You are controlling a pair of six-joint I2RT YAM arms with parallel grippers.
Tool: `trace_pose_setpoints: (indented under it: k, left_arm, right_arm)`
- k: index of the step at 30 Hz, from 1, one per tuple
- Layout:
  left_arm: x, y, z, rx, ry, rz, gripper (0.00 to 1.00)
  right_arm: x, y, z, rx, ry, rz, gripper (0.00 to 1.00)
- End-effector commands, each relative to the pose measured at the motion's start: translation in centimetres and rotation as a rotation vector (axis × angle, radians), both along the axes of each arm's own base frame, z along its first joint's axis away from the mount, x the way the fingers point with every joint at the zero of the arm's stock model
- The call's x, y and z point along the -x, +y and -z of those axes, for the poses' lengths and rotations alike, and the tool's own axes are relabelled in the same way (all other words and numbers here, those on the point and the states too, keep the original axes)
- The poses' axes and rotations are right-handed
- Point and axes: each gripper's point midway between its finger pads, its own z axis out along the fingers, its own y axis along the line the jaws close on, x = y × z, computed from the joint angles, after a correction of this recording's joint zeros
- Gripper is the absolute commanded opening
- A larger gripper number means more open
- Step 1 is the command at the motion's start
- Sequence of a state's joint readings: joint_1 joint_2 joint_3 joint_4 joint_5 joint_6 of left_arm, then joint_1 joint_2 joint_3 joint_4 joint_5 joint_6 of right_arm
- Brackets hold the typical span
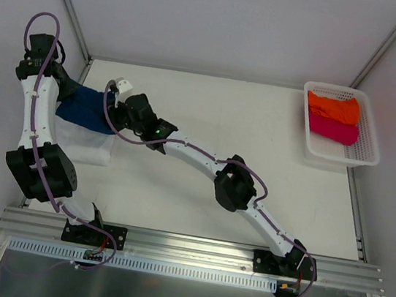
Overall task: Fold and stack the t-shirts
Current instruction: Neatly place the folded tshirt to the corner
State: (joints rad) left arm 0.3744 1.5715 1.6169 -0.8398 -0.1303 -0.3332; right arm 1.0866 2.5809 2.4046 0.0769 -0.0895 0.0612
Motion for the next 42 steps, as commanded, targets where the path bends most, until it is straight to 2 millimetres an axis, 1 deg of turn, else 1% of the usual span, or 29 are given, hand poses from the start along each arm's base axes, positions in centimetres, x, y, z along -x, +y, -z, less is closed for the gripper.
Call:
trace_pose_setpoints:
  k: [1,2,3,5,8,9,11,12,14,15,21,22,25,26,27,28,29,30,31,32,33,34,36,37,38,39,40,41,42]
  left_arm:
    - [-3.1,5.7,-9.3,-0.199,-0.286,-0.141,0.00]
    - [-3.0,5.9,-9.7,-0.206,-0.296,-0.158,0.00]
    - [-2.9,6.4,-10.0,-0.222,-0.296,-0.181,0.00]
    - [-2.7,7.2,-9.7,-0.233,-0.281,-0.206,0.00]
    - [-2.1,9.0,-7.3,-0.236,-0.218,-0.265,0.00]
    - [-1.5,9.6,-5.5,-0.233,-0.168,-0.290,0.00]
    - [-0.6,10.6,-3.5,-0.200,-0.144,-0.353,0.00]
    - [-0.2,10.8,-2.0,-0.184,-0.114,-0.370,0.00]
    - [0.5,11.4,-1.0,-0.193,-0.084,-0.409,0.00]
    - [0.8,11.8,-1.0,-0.209,-0.078,-0.429,0.00]
    - [2.5,13.2,-0.8,-0.248,-0.065,-0.523,0.00]
    - [2.5,13.1,-0.6,-0.234,-0.069,-0.520,0.00]
    - [2.9,12.7,0.3,-0.214,-0.059,-0.526,0.00]
    - [3.4,12.5,0.7,-0.213,-0.051,-0.532,0.00]
    - [3.6,12.5,0.7,-0.217,-0.052,-0.537,0.18]
    - [3.9,12.4,0.5,-0.220,-0.059,-0.549,0.49]
    - [4.3,12.4,0.3,-0.229,-0.061,-0.559,0.90]
    - [4.4,12.4,0.0,-0.233,-0.066,-0.558,0.99]
    - [4.5,12.3,-0.3,-0.235,-0.073,-0.555,0.99]
    - [4.5,12.2,-1.1,-0.236,-0.094,-0.550,0.99]
    - [4.3,11.8,-1.6,-0.226,-0.115,-0.538,0.99]
    - [4.1,11.5,-2.3,-0.221,-0.138,-0.530,0.99]
    - [4.2,10.6,-4.3,-0.228,-0.197,-0.518,0.99]
    - [3.7,9.6,-5.5,-0.237,-0.231,-0.487,0.99]
    - [3.6,8.7,-7.3,-0.253,-0.277,-0.464,0.99]
    - [3.6,8.1,-8.4,-0.283,-0.293,-0.440,0.99]
    - [2.6,5.9,-10.0,-0.296,-0.332,-0.374,0.99]
    - [2.6,4.4,-12.0,-0.322,-0.383,-0.338,0.99]
    - [2.5,3.1,-13.3,-0.358,-0.393,-0.284,0.99]
  right_arm:
    - [0.6,-1.5,-3.7,0.025,-0.017,-0.049,0.00]
    - [0.3,-1.7,-3.2,0.033,-0.003,-0.056,0.00]
    - [0.2,-1.7,-3.3,0.026,0.008,-0.058,0.00]
    - [0.2,-1.6,-1.7,0.044,0.040,-0.077,0.00]
    - [0.7,-1.5,1.4,0.077,0.103,-0.102,0.00]
    - [1.0,-1.4,2.3,0.084,0.132,-0.110,0.00]
    - [1.9,-1.1,4.2,0.100,0.175,-0.141,0.00]
    - [2.4,-1.1,5.1,0.110,0.195,-0.155,0.00]
    - [3.6,-1.2,6.9,0.148,0.225,-0.181,0.00]
    - [4.2,-1.4,8.2,0.176,0.241,-0.191,0.00]
    - [8.0,-1.7,10.8,0.235,0.269,-0.264,0.00]
    - [8.5,-1.9,11.7,0.250,0.281,-0.270,0.00]
    - [9.2,-2.1,12.1,0.252,0.293,-0.281,0.01]
    - [9.5,-2.3,12.8,0.264,0.304,-0.284,0.06]
    - [9.5,-2.5,12.8,0.266,0.305,-0.283,0.10]
    - [9.7,-2.6,13.0,0.271,0.308,-0.288,0.37]
    - [9.9,-2.9,13.6,0.285,0.314,-0.287,0.56]
    - [10.0,-3.2,13.8,0.293,0.319,-0.285,0.74]
    - [9.9,-3.1,13.1,0.279,0.301,-0.281,0.98]
    - [9.9,-3.3,13.1,0.280,0.294,-0.276,1.00]
    - [10.1,-4.0,14.1,0.297,0.299,-0.269,0.99]
    - [9.7,-3.8,13.1,0.275,0.275,-0.256,0.99]
    - [9.2,-4.5,13.4,0.284,0.258,-0.225,0.99]
    - [8.5,-4.7,13.1,0.286,0.235,-0.187,1.00]
    - [7.9,-4.9,11.5,0.265,0.207,-0.167,0.99]
    - [7.3,-5.5,11.6,0.263,0.190,-0.139,1.00]
    - [6.1,-6.1,11.0,0.263,0.149,-0.077,1.00]
    - [5.3,-6.6,7.8,0.223,0.106,-0.045,0.99]
    - [4.4,-7.4,6.5,0.212,0.081,-0.011,0.99]
